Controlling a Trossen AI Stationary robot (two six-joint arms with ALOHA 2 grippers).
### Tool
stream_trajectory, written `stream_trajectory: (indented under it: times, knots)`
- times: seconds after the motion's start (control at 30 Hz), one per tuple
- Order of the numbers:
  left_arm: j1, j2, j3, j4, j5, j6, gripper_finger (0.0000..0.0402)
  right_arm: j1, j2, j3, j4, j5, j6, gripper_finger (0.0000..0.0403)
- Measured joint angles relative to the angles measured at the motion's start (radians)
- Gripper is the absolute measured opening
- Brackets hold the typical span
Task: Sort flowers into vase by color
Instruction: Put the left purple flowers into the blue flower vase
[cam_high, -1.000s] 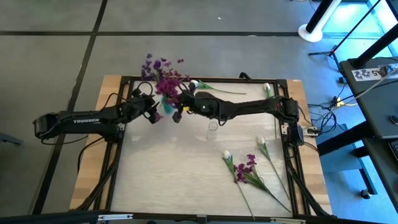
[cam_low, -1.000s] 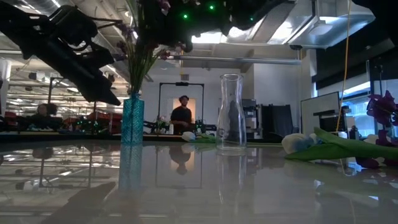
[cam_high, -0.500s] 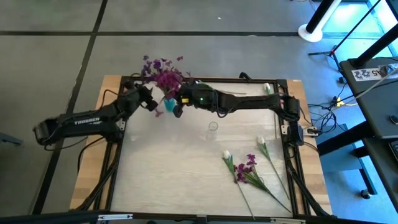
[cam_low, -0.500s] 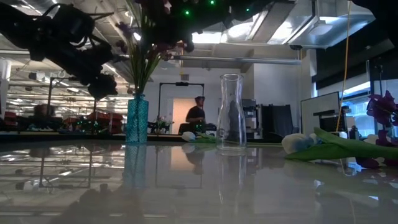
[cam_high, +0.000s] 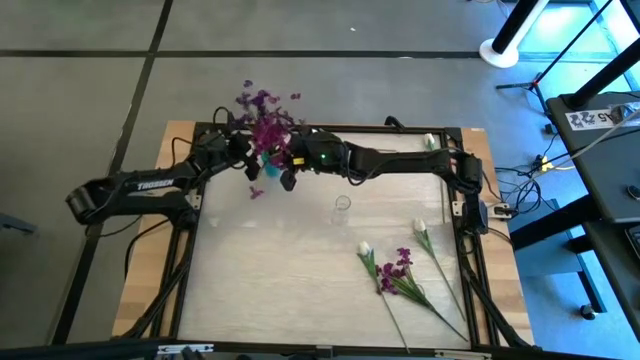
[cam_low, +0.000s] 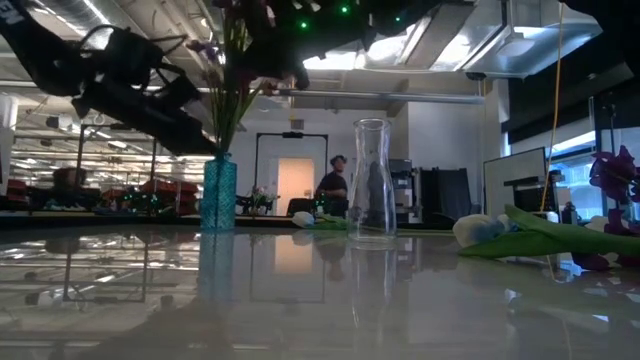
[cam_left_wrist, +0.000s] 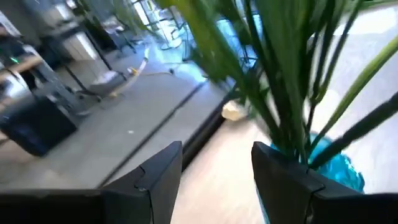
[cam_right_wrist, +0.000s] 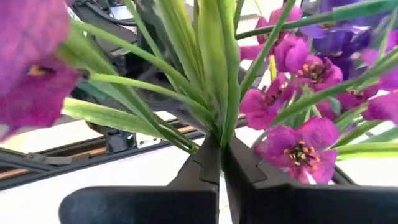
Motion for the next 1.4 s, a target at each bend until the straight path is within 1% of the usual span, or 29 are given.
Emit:
stream_trajectory:
  times: [0.13, 0.23, 0.37, 0.43, 0.57, 0.7, 0.83, 0.97, 1.17, 1.4]
  knots:
    - [0.040, 0.040, 0.000, -0.004, 0.102, -0.071, 0.0190, -0.005, 0.000, 0.000, -0.020, -0.016, 0.021, 0.0003]
    - [0.046, 0.041, 0.000, -0.007, 0.146, -0.100, 0.0190, -0.005, 0.000, 0.000, -0.018, -0.016, 0.022, 0.0003]
    - [0.031, 0.041, 0.000, -0.013, 0.215, -0.124, 0.0190, -0.008, 0.005, -0.003, -0.043, 0.022, 0.023, 0.0003]
    - [0.020, 0.041, 0.000, -0.017, 0.230, -0.127, 0.0190, -0.009, 0.006, -0.005, -0.052, 0.049, 0.024, 0.0003]
    - [-0.021, 0.041, 0.000, -0.022, 0.232, -0.136, 0.0190, -0.008, 0.004, -0.003, -0.059, 0.116, 0.026, 0.0003]
    - [-0.065, 0.041, 0.000, -0.022, 0.221, -0.138, 0.0190, -0.009, 0.003, -0.002, -0.077, 0.117, 0.029, 0.0003]
    - [-0.095, 0.041, 0.001, -0.022, 0.189, -0.129, 0.0190, 0.001, 0.004, -0.002, -0.102, 0.122, 0.032, 0.0003]
    - [-0.114, 0.038, 0.001, -0.022, 0.168, -0.121, 0.0190, 0.010, 0.016, -0.001, -0.131, 0.147, 0.065, 0.0003]
    - [-0.140, 0.035, 0.001, -0.026, 0.168, -0.118, 0.0190, 0.013, 0.072, -0.001, -0.127, 0.125, 0.119, 0.0003]
    - [-0.163, 0.004, 0.000, -0.048, 0.159, -0.102, 0.0190, 0.013, 0.111, 0.000, -0.117, 0.135, 0.138, 0.0003]
